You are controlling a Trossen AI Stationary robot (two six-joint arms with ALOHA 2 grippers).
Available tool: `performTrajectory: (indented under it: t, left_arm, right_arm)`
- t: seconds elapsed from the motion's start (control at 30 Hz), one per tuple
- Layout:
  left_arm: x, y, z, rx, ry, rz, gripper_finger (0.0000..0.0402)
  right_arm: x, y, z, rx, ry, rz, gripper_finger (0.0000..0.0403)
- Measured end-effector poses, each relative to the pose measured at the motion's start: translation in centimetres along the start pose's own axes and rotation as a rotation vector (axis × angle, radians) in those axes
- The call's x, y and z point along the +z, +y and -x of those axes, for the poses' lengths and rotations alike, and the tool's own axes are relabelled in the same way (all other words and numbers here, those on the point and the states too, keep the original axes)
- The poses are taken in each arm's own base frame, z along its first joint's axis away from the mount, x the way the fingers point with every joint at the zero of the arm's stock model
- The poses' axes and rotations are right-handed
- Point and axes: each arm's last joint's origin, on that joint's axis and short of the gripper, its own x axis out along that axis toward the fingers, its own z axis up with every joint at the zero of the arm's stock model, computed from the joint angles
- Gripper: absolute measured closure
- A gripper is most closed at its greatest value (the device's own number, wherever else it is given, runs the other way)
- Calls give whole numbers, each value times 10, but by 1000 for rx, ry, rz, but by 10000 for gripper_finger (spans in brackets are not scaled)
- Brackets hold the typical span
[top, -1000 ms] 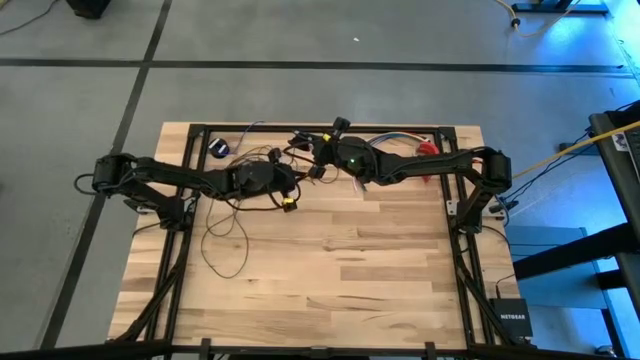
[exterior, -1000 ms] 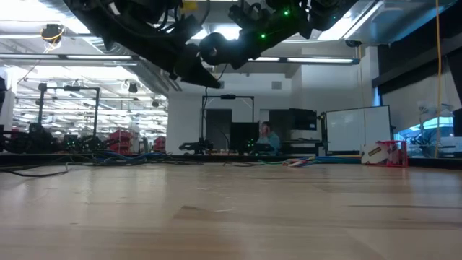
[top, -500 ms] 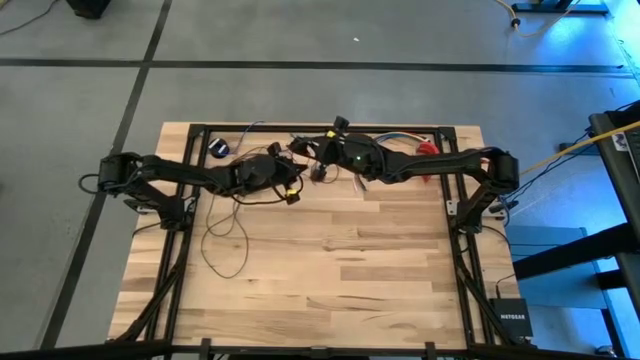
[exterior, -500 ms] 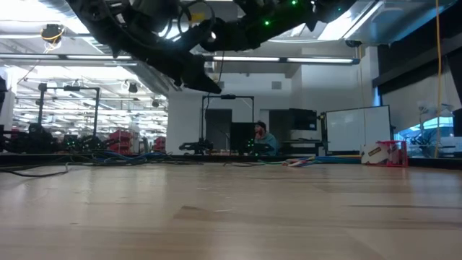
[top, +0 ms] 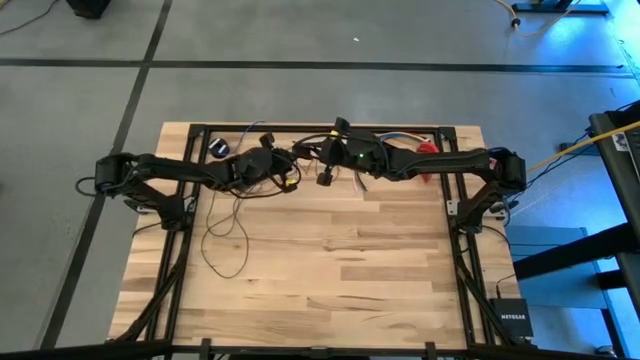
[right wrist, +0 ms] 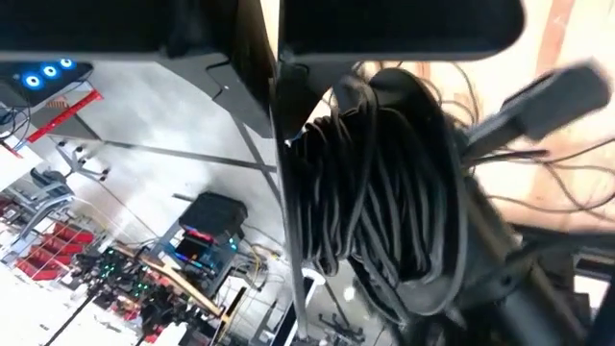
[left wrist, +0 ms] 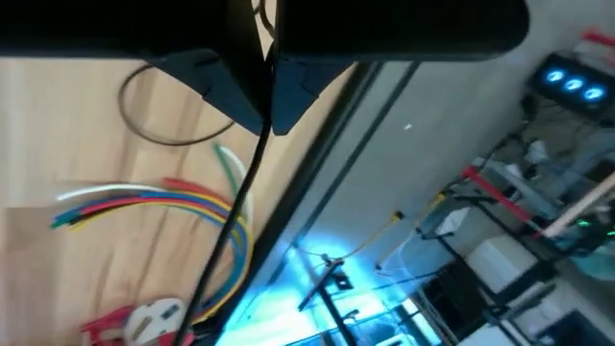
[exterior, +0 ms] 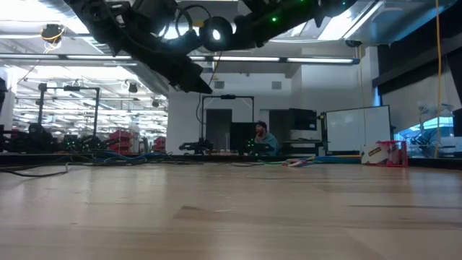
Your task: Coiling cords
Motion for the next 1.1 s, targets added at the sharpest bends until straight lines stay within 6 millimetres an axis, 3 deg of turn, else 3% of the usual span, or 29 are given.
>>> performTrajectory:
  t: [0.2,0.6,0.87,1.1]
  left_arm:
    - [12,13,23,56,-20,-66,397]
    - [26,34,57,76,-102,32,396]
    - [36,38,76,62,-182,94,399]
    - [43,33,89,-48,-262,186,393]
  right_arm:
    - [3,-2,5,6,5,5,398]
    - [-1,0,5,47,38,44,398]
    - [-1,0,5,37,47,52,398]
    - [-16,-1,-11,-60,111,98,398]
